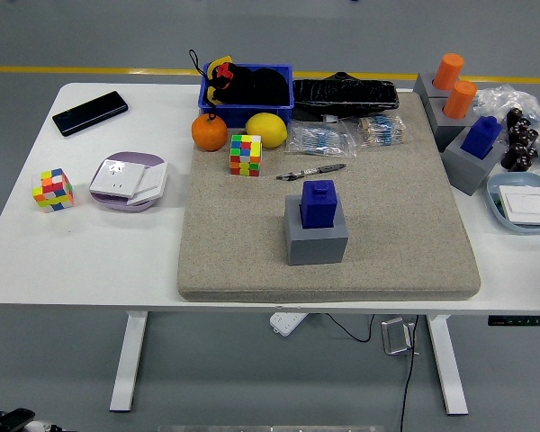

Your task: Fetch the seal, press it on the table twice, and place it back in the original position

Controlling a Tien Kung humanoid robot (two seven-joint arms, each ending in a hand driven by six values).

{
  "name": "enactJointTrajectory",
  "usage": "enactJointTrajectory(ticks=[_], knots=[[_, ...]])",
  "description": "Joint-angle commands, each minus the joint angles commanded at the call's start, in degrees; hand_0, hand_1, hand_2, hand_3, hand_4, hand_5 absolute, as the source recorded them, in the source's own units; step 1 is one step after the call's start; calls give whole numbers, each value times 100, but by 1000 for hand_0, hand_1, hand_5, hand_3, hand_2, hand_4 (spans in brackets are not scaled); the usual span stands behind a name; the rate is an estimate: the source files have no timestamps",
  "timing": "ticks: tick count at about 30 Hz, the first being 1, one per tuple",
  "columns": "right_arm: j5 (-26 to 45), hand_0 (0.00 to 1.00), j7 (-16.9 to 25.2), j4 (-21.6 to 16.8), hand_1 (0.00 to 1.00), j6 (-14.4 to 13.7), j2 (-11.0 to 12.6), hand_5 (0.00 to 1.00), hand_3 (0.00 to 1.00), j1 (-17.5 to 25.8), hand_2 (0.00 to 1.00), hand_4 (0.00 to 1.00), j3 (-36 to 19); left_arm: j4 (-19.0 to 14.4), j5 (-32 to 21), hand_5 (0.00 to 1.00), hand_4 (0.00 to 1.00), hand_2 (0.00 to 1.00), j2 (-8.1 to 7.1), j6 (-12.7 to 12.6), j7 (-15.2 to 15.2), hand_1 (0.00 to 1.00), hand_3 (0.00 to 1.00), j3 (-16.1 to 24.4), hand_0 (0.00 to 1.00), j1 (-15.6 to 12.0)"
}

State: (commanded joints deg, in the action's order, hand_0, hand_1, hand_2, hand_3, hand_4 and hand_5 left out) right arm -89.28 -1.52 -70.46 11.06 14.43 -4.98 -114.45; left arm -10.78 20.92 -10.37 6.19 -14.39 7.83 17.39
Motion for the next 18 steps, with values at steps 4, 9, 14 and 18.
enactJointTrajectory(ticks=[4,9,14,18], knots=[[1,845,3,1,777,0,3,350,729,-4,758,881,7,-4,49,261,667,678,-10,4,-9,690,746,27,717,15],[1,845,10,3,777,-4,10,351,728,-5,759,880,14,-9,127,261,667,678,-9,11,-36,690,746,85,718,21],[-1,845,12,4,777,-6,8,351,728,-3,759,880,19,-13,169,261,667,678,-5,17,-47,690,746,111,718,21],[-7,843,12,8,776,0,6,348,726,2,758,878,29,-14,189,260,668,678,-11,17,-46,690,746,117,718,27]])
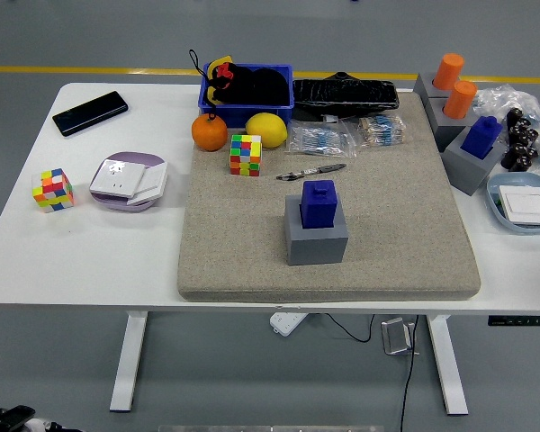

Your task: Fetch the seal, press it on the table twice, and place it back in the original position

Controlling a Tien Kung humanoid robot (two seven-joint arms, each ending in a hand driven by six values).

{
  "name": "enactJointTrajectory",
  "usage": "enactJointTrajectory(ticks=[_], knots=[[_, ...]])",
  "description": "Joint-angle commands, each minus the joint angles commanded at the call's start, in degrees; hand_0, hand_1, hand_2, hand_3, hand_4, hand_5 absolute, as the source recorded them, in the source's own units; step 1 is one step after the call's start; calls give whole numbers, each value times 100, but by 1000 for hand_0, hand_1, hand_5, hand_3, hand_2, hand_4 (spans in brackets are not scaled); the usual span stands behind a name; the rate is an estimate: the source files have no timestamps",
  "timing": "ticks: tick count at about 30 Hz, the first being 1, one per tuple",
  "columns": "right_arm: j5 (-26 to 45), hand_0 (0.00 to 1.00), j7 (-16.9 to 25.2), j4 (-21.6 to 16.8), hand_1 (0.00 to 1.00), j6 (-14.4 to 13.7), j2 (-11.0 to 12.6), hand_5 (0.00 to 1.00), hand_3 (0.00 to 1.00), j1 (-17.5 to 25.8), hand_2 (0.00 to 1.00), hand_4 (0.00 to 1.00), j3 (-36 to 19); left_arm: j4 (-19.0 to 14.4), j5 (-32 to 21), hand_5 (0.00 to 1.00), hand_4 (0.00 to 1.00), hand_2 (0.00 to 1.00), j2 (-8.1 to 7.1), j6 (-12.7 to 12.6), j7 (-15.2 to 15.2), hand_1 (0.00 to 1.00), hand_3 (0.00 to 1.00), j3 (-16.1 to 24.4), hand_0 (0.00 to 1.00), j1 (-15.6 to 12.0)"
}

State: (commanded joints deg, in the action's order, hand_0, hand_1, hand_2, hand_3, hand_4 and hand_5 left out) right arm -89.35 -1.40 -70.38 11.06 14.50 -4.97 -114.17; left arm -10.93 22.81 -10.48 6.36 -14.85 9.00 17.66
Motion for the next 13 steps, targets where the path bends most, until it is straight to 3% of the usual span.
enactJointTrajectory(ticks=[13], knots=[[0,843,-1,-8,774,-1,-9,343,725,8,757,873,5,5,-72,259,670,678,29,-4,1,690,747,-28,718,2]])
